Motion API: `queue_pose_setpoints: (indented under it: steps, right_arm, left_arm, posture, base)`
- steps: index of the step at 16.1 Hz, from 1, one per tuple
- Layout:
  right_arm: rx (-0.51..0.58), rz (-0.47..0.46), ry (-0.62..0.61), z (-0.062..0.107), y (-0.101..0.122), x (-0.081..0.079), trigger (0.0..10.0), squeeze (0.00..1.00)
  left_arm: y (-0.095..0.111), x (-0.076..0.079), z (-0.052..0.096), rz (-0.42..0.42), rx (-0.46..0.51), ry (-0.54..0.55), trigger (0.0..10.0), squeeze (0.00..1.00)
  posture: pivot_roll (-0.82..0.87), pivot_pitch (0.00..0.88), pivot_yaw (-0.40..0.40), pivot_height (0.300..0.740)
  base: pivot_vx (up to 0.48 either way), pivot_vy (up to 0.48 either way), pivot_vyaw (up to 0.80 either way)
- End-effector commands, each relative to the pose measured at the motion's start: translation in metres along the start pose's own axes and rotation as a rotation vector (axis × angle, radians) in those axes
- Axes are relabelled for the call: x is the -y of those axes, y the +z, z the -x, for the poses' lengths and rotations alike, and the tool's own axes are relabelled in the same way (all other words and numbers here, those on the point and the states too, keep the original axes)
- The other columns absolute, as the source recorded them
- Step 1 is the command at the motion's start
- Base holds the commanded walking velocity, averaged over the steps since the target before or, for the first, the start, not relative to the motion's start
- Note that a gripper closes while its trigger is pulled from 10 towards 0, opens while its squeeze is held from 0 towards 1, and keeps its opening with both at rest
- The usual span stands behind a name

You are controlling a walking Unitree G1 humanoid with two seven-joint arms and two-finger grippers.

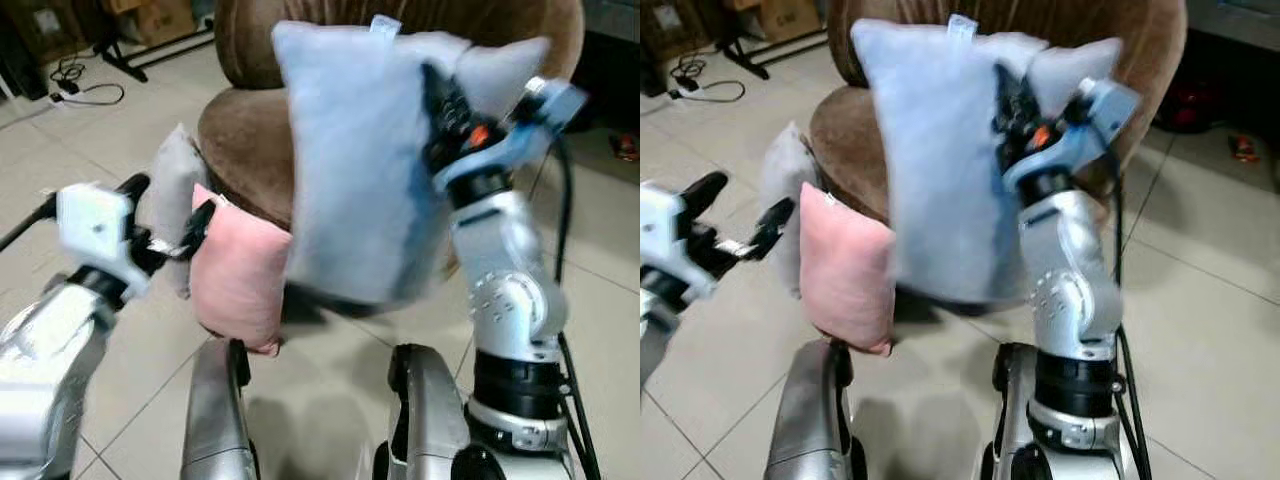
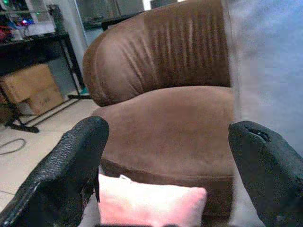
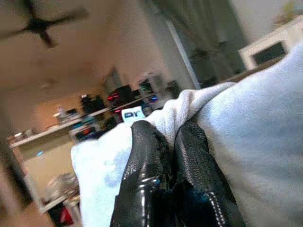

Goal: Move the pillow to the sofa from floor

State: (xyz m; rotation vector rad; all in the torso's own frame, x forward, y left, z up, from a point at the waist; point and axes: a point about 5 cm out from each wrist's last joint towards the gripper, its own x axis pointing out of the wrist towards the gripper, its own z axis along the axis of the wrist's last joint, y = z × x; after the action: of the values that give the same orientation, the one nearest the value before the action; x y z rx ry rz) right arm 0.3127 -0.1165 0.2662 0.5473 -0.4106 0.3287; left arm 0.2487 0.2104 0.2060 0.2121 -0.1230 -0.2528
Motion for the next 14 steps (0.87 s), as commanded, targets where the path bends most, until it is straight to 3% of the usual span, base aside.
queue_pose_setpoints:
  steps: [1, 4, 9, 14]
  right_arm:
    - [-0.005, 0.022, -0.024, 0.000, 0.003, 0.000, 10.0, 0.00]
    - [-0.073, 0.080, -0.125, 0.011, -0.006, 0.013, 10.0, 0.00]
    - [-0.206, 0.198, -0.258, 0.057, -0.018, 0.039, 10.0, 0.00]
    - [-0.225, 0.201, -0.289, 0.067, -0.019, 0.042, 10.0, 0.00]
  left_arm:
    - [-0.010, 0.002, -0.006, -0.005, -0.064, 0.042, 10.0, 0.00]
    - [-0.013, 0.011, -0.015, -0.009, -0.071, 0.091, 10.0, 0.00]
    - [-0.033, 0.024, -0.007, -0.034, -0.102, 0.098, 10.0, 0.00]
    - [-0.040, 0.027, -0.012, -0.024, -0.111, 0.100, 10.0, 0.00]
  posture:
    - [0.04, 0.000, 0.008, 0.531]
    - [0.03, 0.000, 0.004, 0.556]
    - [-0.01, 0.000, 0.032, 0.606]
    - [-0.03, 0.000, 0.045, 0.651]
  base:
    - [0.000, 0.000, 0.00]
    - [0.000, 0.000, 0.00]
    - [0.000, 0.000, 0.00]
    - [0.000, 0.000, 0.00]
